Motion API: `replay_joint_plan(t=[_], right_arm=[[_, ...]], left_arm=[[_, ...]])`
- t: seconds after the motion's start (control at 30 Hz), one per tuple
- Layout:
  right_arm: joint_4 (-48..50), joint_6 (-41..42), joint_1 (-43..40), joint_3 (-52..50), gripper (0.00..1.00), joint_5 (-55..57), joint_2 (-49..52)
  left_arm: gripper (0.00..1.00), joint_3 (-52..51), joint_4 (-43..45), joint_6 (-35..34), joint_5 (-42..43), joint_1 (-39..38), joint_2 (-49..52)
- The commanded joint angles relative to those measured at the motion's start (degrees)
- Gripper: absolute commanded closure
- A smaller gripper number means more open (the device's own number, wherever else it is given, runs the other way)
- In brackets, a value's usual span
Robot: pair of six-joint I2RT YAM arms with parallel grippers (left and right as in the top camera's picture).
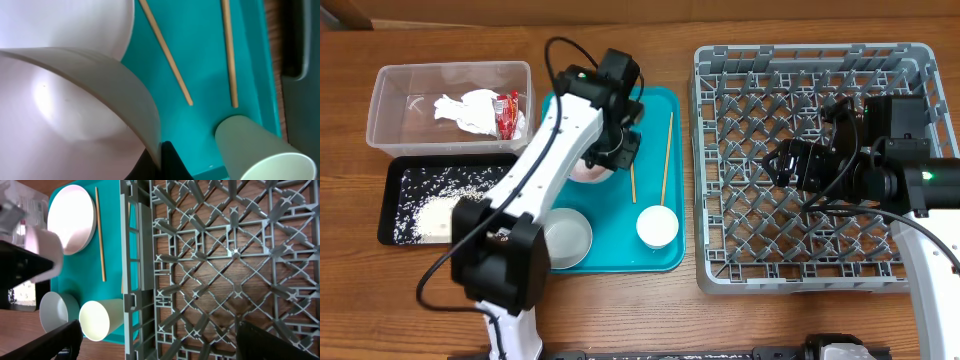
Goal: Sort waste into correct bins and load items into the dishwasher
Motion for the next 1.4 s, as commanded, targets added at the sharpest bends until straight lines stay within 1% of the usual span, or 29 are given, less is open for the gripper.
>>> replay_joint_plan(t=[0.0, 0.13, 0.2, 0.23, 0.27, 0.33, 0.37, 0.4, 0.43, 0.53, 0.67, 0.73, 0.8, 0.87, 1.0, 1.07, 1.13, 1.2, 1.23, 1.3, 1.37], right_arm=[[0.2, 0.2, -0.2, 1.1, 0.0, -0.3, -0.6], [1.2, 0.2, -0.2, 1.1, 0.0, -0.3, -0.6], [1.9, 0.2, -0.2, 1.1, 0.0, -0.3, -0.6], [2.1, 0.2, -0.2, 1.1, 0.0, -0.3, -0.6], [2.2, 0.2, -0.2, 1.1, 0.0, -0.3, -0.6], [2.2, 0.2, -0.2, 1.1, 0.0, -0.3, -0.6], [2.2, 0.2, -0.2, 1.1, 0.0, -0.3, -0.6], [2.3, 0.2, -0.2, 1.1, 0.0, -0.3, -0.6], [2.3, 0.2, -0.2, 1.1, 0.0, -0.3, -0.6], [2.4, 0.2, -0.2, 1.1, 0.0, -0.3, -0.6], [2.4, 0.2, -0.2, 1.1, 0.0, -0.3, -0.6], [2.3, 0.2, -0.2, 1.1, 0.0, -0.3, -0.6], [2.3, 0.2, -0.2, 1.1, 0.0, -0.3, -0.6], [2.3, 0.2, -0.2, 1.1, 0.0, -0.3, -0.6], [2.2, 0.2, -0.2, 1.1, 0.0, -0.3, -0.6], [1.9, 0.2, -0.2, 1.1, 0.0, -0.3, -0.6], [1.4, 0.2, -0.2, 1.1, 0.0, -0.3, -0.6], [1.1, 0.2, -0.2, 1.1, 0.0, -0.3, -0.6], [1.0, 0.2, -0.2, 0.8, 0.0, -0.3, -0.6], [1.0, 0.2, -0.2, 0.2, 0.0, -0.3, -0.6], [1.1, 0.2, -0.2, -0.4, 0.0, -0.3, -0.6]], left_arm=[[0.96, 1.0, -2.2, -2.1, 1.9, -0.7, 4.2], [0.96, 1.0, -3.5, -2.0, 4.8, -1.5, 7.4], [0.96, 1.0, -3.7, -2.0, 4.9, -2.1, 8.2], [0.92, 1.0, -3.8, -1.4, 4.9, -2.4, 8.2], [0.85, 1.0, -3.9, -1.3, 4.9, -2.6, 8.2], [0.58, 1.1, -4.0, -1.1, 4.9, -2.8, 8.2], [0.5, 1.2, -4.2, -1.1, 4.9, -2.8, 8.2], [0.46, 1.6, -4.6, -0.9, 4.9, -2.8, 8.2], [0.46, 2.1, -5.0, -0.9, 4.9, -2.8, 8.2], [0.48, 6.8, -9.6, -0.1, 5.3, -2.7, 8.2], [0.52, 17.0, -18.4, 5.8, 10.4, -3.0, 8.2], [0.52, 18.4, -20.9, 8.5, 12.4, -3.5, 8.2], [0.56, 17.1, -23.0, 9.6, 12.3, -4.9, 8.2], [0.59, 14.8, -23.1, 9.6, 12.2, -6.6, 8.2], [0.58, 8.8, -18.3, 9.1, 9.5, -10.2, 8.2], [0.58, 6.0, -15.5, 7.3, 6.3, -11.1, 8.2], [0.59, 3.2, -12.6, 6.9, 4.9, -11.1, 8.2], [0.64, 1.6, -10.8, 6.1, 4.2, -11.0, 8.2], [0.78, 1.0, -9.7, 5.9, 3.4, -10.9, 8.2], [0.9, 1.0, -8.6, 5.6, 3.4, -10.9, 8.2], [0.91, 1.0, -8.0, 5.6, 3.4, -11.0, 8.2]])
